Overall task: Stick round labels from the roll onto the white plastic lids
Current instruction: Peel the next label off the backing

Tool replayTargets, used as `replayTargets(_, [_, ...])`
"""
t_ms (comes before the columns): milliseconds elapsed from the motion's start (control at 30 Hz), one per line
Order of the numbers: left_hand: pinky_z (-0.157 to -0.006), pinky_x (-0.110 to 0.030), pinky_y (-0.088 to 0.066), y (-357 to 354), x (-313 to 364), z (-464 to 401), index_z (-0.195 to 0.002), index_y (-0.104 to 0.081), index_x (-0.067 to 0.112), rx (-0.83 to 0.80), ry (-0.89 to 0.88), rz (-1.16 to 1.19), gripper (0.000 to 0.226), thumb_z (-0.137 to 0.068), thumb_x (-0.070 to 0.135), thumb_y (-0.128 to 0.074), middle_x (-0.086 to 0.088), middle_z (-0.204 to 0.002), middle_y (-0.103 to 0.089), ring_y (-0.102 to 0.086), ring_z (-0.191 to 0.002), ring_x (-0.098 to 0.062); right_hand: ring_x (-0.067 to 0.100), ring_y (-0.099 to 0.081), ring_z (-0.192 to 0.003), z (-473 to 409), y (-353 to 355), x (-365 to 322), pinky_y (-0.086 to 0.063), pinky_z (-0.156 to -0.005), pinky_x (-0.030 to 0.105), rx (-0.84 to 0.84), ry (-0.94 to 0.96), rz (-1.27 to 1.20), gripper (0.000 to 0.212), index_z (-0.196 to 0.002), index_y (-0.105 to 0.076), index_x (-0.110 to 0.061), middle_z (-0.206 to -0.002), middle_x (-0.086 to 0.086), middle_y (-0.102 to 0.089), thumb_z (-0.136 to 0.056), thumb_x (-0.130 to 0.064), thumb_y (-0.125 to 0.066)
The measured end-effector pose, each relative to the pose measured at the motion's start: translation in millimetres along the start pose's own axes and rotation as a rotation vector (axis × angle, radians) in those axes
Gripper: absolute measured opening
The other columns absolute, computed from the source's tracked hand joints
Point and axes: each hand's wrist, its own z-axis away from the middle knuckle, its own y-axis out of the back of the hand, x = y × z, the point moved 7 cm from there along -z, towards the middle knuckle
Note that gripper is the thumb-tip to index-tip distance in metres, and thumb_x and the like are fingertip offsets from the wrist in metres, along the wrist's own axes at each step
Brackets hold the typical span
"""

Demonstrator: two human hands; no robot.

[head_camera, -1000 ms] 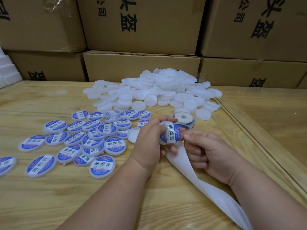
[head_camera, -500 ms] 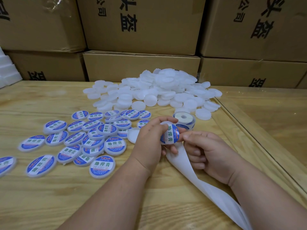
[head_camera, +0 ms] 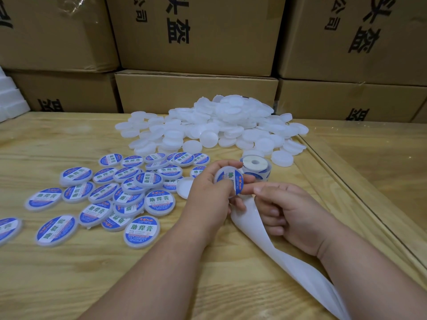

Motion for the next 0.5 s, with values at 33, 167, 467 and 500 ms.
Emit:
replayTargets(33, [-0.04, -0.019, -0.04, 1.0, 0.2, -0.4, -0.097, -0.067, 0.024, 0.02, -0.009, -0.016, 0.049, -0.076, -0.008, -0.037, -0.005, -0.092, -0.079, -0.062, -0.05, -0.016, 0.009, -0.021, -0.044, 0.2, -0.3, 0.2, -0.016, -0.042, 0.021, -0.001, -0.001, 0.006, 0.031, -0.104, -0.079, -0.009, -0.055, -0.001, -0.028, -0.082, -0.026, -0.064])
replayTargets(167, [-0.048, -0.017, -0.046, 10.2, 3.0, -2.0, -0.106, -0.062, 0.031, 0.132, -0.082, -0.093, 0.046, -0.08, -0.005, -0.051, 0.008, -0.094, -0.078, -0.062, -0.055, -0.01, 0.009, -0.021, -0.044, -0.1, 6.1, -2.2, -0.017, -0.041, 0.021, 0.094, 0.052, -0.037, 0.022, -0.106, -0.077, -0.008, -0.054, -0.002, -0.027, -0.091, -0.013, -0.061])
replayTargets(467, [-0.037, -0.021, -0.036, 33.2, 0.1, -5.4, -0.114, -0.068, 0.025, 0.309, 0.039, 0.172, 0.048, -0.105, 0.056, -0.032, -0.004, -0.085, -0.079, -0.049, -0.037, -0.014, 0.01, -0.019, -0.044, 0.4, 21.7, -8.0, -0.019, -0.039, 0.02, 0.252, 0.125, -0.125, 0.024, -0.097, -0.076, -0.01, -0.055, -0.002, -0.027, -0.096, -0.008, -0.052])
replayTargets(500, [-0.037, -0.021, -0.033, 34.2, -0.5, -5.2, -0.111, -0.068, 0.022, 0.327, 0.044, 0.167, 0.054, -0.105, 0.059, -0.028, -0.004, -0.077, -0.077, -0.043, -0.034, -0.015, 0.01, -0.019, -0.044, 0.7, 21.3, -7.6, -0.019, -0.039, 0.02, 0.255, 0.123, -0.114, 0.025, -0.093, -0.077, -0.012, -0.054, -0.002, -0.027, -0.096, -0.008, -0.052])
